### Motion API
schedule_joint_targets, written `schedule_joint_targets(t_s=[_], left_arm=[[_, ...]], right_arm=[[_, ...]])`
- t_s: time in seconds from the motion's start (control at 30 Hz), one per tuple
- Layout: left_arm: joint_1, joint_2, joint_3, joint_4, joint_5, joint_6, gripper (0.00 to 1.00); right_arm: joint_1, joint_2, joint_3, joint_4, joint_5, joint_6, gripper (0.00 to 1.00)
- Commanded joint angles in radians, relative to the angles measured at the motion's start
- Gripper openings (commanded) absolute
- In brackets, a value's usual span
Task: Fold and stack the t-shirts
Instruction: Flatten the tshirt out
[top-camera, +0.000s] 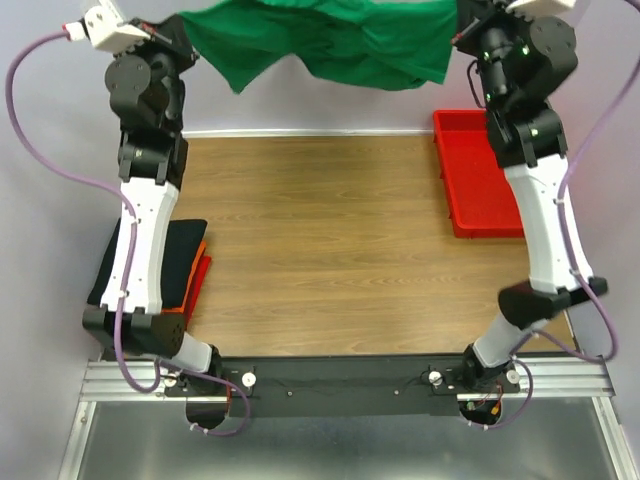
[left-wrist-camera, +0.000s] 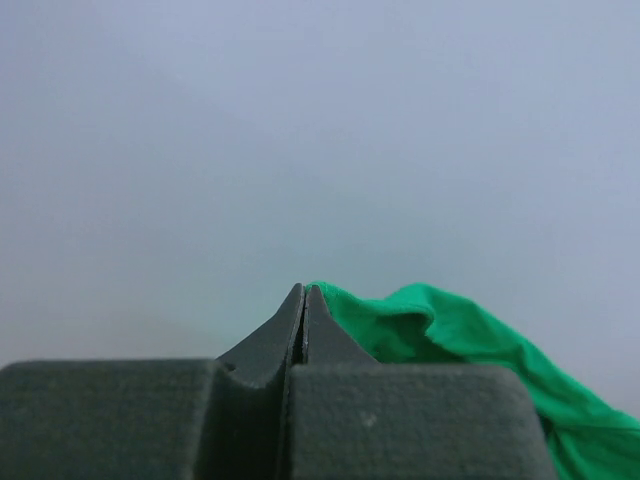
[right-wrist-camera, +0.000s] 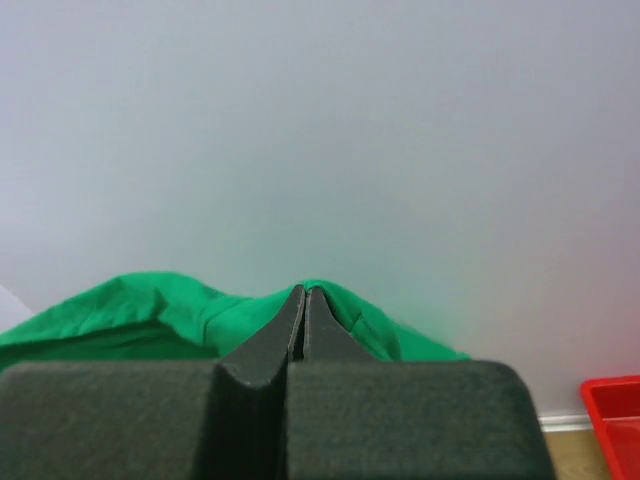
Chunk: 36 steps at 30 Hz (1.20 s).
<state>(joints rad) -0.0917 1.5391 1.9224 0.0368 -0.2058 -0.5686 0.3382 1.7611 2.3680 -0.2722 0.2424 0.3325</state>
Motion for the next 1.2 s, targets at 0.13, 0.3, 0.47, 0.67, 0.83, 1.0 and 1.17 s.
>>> schedule_joint_targets(t_s=[0.13,0.3,0.47,0.67,0.83,1.0,1.17], left_arm=[[0.006,-0.183,-0.471,-0.024,0.026,-0.117,0.00],[0.006,-0.325,-0.913,-0.029,0.032,-0.247,0.00],[0.006,-0.439,-1.244,-0.035,0.007,-0.349,0.00],[0.006,-0.545,-1.379,-0.144,-0.085,-0.378,0.00],[0.007,-0.632,-1.418,-0.215,-0.164,-0.404,0.00],[0.009,-0.654,-1.441,-0.238,-0.169,-0.393,0.00],[0.009,-0.639,-1.448,-0.221,-0.161,-0.395,0.00]], right_arm=[[-0.004,-0.244,-0.711,0.019,0.083,0.153,0.01],[-0.004,-0.475,-1.221,0.019,0.084,0.270,0.01],[-0.011,-0.564,-1.608,0.018,0.060,0.318,0.01],[-0.022,-0.649,-1.783,0.008,-0.040,0.376,0.01],[-0.022,-0.710,-1.802,-0.079,-0.071,0.390,0.03],[-0.022,-0.779,-1.791,-0.171,-0.084,0.387,0.08],[-0.024,-0.767,-1.755,-0.191,-0.072,0.387,0.08]])
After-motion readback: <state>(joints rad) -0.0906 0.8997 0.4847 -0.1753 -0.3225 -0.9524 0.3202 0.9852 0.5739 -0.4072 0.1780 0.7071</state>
